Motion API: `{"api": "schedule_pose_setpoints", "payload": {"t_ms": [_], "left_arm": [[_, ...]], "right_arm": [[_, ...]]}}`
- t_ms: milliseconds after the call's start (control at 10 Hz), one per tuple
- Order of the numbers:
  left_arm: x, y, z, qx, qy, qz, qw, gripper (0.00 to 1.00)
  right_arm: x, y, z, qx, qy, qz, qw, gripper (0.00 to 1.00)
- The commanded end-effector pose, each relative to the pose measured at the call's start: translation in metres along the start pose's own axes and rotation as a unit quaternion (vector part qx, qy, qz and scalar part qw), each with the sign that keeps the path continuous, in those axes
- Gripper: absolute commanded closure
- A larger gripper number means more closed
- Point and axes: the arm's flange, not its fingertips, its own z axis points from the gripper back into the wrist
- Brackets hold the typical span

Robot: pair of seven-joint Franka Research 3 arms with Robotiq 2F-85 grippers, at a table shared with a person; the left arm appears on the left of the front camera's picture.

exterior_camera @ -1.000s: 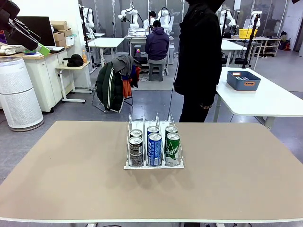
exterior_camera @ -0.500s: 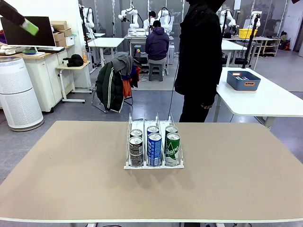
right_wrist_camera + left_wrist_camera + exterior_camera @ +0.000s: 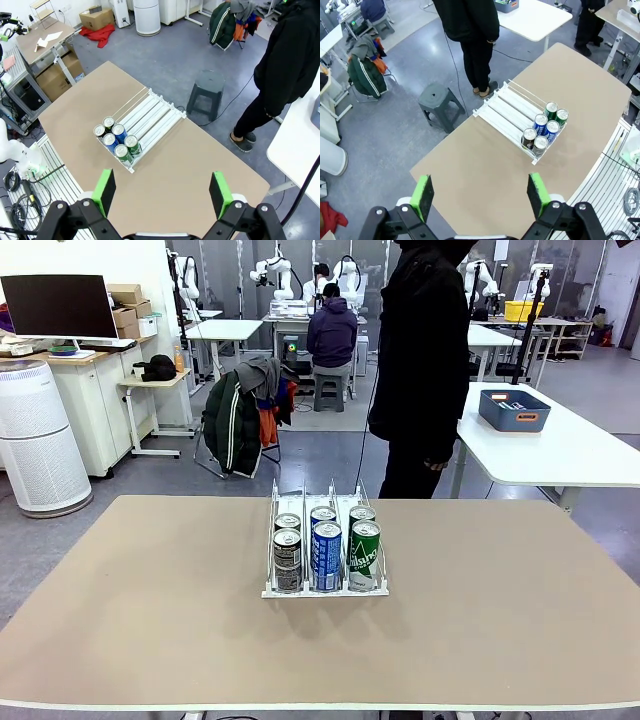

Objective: Fill the beverage cans into the dispenser.
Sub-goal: Pick up the Ionic drink handed by the human.

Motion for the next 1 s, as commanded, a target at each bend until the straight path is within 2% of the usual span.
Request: {"api": "schedule_pose_setpoints", "payload": {"t_ms": [0, 100, 200, 500, 600, 700, 900], "left_arm": [[0.003, -0.003, 0.008, -0.009, -0.003, -0.018, 1.0, 0.0], [-0.003, -0.003, 0.006, -0.018, 0.019, -0.045, 0.999, 0.0], [0.005, -0.003, 0.007, 0.001, -0.007, -0.007, 1.0, 0.0], [0.006, -0.005, 0.008, -0.004, -0.003, -0.016, 1.0, 0.0], [0.004, -0.004, 0.003, -0.03, 0.001, 0.028, 0.999, 0.0], [0.006, -0.005, 0.006, -0.044, -0.002, 0.044, 0.998, 0.0], [0.014, -0.019, 0.018, -0.072, -0.015, 0.041, 0.996, 0.0]], "right_arm": [[0.001, 0.001, -0.002, 0.002, -0.003, -0.003, 1.0, 0.0], [0.001, 0.001, -0.002, 0.002, -0.003, -0.003, 1.0, 0.0], [0.001, 0.001, -0.002, 0.002, -0.003, -0.003, 1.0, 0.0], [0.001, 0.001, -0.002, 0.002, -0.003, -0.003, 1.0, 0.0], [0.001, 0.001, -0.002, 0.002, -0.003, -0.003, 1.0, 0.0], [0.001, 0.001, -0.002, 0.002, -0.003, -0.003, 1.0, 0.0], [0.001, 0.001, -0.002, 0.002, -0.003, -0.003, 1.0, 0.0]]}}
